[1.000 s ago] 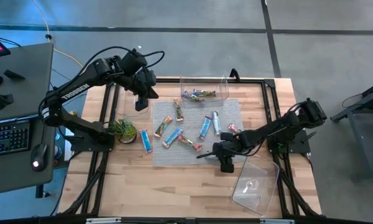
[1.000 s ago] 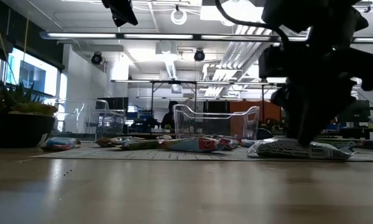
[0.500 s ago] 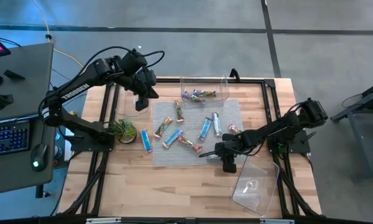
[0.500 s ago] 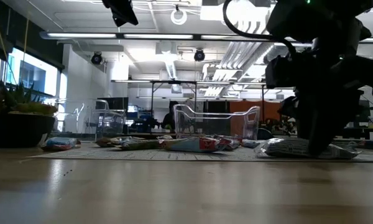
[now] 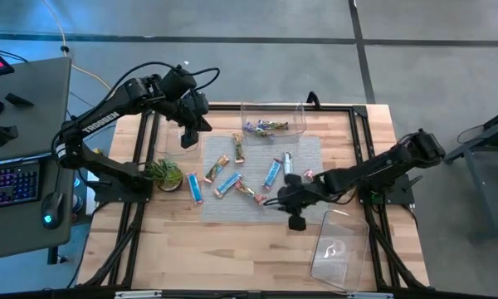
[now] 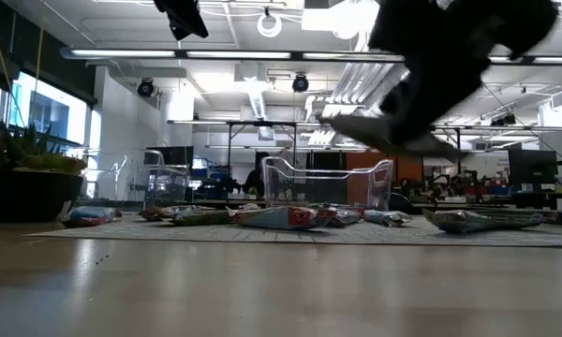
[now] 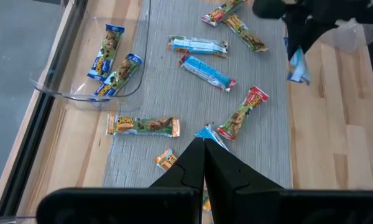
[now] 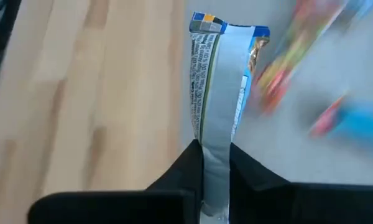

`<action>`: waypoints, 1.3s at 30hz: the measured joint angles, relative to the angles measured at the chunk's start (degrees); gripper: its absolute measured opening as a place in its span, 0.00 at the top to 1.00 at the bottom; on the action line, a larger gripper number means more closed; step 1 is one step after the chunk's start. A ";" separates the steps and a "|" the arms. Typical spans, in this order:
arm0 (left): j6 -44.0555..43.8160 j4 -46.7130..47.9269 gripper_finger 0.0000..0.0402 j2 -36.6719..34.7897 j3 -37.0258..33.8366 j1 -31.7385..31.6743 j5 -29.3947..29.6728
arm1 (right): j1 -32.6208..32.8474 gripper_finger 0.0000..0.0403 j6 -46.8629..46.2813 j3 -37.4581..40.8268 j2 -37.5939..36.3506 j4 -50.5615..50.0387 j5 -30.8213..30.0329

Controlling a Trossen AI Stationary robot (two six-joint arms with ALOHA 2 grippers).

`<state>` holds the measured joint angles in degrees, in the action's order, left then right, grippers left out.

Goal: Pick and place Granola Bars by type
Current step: Put the blue granola bar into the right transparent bin

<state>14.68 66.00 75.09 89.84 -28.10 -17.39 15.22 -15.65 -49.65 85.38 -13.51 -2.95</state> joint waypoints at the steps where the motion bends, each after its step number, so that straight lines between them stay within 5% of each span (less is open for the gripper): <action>1: 0.00 -0.04 0.98 0.00 0.00 0.00 0.00 | -0.48 0.92 2.87 -1.40 -0.50 -0.41 -2.90; 7: 0.00 -1.64 0.98 0.00 0.00 0.00 0.00 | -7.75 0.94 27.92 -10.03 -1.46 -1.61 -23.37; 11: 0.00 -2.54 0.98 0.00 0.00 0.00 0.00 | -17.05 0.94 36.57 -14.09 -1.26 2.41 -28.00; 20: 1.69 -3.63 0.98 0.00 0.00 0.00 0.38 | -37.34 0.94 14.15 -14.79 0.50 -7.73 -21.29; 39: 1.60 -3.63 0.98 0.00 0.00 0.00 0.44 | -41.98 0.85 5.41 -14.77 16.20 -11.44 -25.60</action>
<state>16.27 62.37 75.09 89.84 -28.10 -16.95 -26.76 -10.24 -64.42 101.58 -24.95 -28.55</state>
